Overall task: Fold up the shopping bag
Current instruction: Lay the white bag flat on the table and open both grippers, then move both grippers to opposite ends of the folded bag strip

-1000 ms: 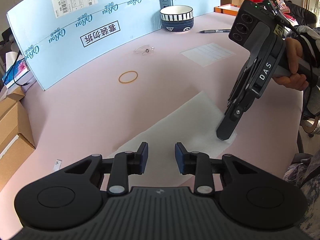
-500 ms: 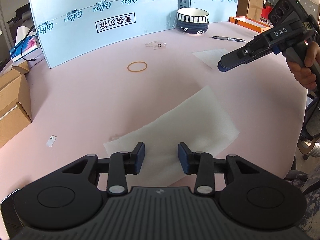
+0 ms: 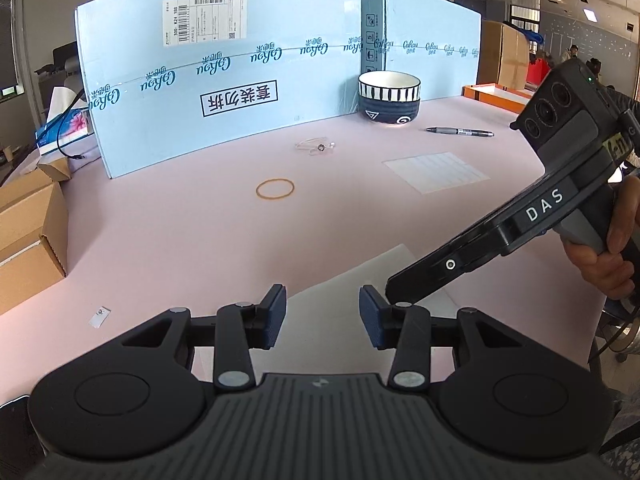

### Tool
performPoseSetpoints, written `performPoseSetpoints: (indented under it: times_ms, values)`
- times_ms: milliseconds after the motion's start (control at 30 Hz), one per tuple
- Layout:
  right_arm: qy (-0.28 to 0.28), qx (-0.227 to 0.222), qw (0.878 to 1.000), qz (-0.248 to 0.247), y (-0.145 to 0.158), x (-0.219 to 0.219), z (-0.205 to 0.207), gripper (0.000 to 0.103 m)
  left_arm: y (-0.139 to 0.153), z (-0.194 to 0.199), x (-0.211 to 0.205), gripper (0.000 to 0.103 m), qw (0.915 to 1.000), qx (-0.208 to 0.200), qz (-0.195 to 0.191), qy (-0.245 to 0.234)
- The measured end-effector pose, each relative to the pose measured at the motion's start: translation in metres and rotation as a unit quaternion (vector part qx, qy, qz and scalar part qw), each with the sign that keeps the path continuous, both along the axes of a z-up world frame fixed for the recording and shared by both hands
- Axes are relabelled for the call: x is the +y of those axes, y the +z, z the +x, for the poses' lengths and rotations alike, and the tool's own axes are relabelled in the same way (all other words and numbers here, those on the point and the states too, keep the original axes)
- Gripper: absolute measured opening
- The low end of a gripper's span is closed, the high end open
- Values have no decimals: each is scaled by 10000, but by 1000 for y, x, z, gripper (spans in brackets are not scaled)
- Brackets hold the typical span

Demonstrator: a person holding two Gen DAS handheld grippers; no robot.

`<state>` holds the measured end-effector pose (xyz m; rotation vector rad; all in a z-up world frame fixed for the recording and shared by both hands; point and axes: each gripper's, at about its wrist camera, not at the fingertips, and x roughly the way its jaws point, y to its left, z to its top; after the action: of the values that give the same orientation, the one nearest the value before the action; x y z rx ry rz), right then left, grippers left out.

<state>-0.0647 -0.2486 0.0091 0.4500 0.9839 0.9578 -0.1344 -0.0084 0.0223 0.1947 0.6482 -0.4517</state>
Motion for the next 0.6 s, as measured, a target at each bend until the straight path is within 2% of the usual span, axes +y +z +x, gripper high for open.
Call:
performPoseSetpoints:
  times_ms: [67,233,333,600]
  values:
    - [-121,39,9999,-2,-5,-8,0,8,-6,1,3,38,9999,88,105,54]
    - [-166,2,9998,-50,-8,-20,-6,5,-10,0,21,42,9995,187,-13,235]
    - [-149,-214,9996,-124,-8,-19,-13,4,-13,1,29,50,9994,147,-95,311]
    - [112,-963,9938,-550,-1,-10,-28,4,-19,-6,27,51,9986,-80,-182,486]
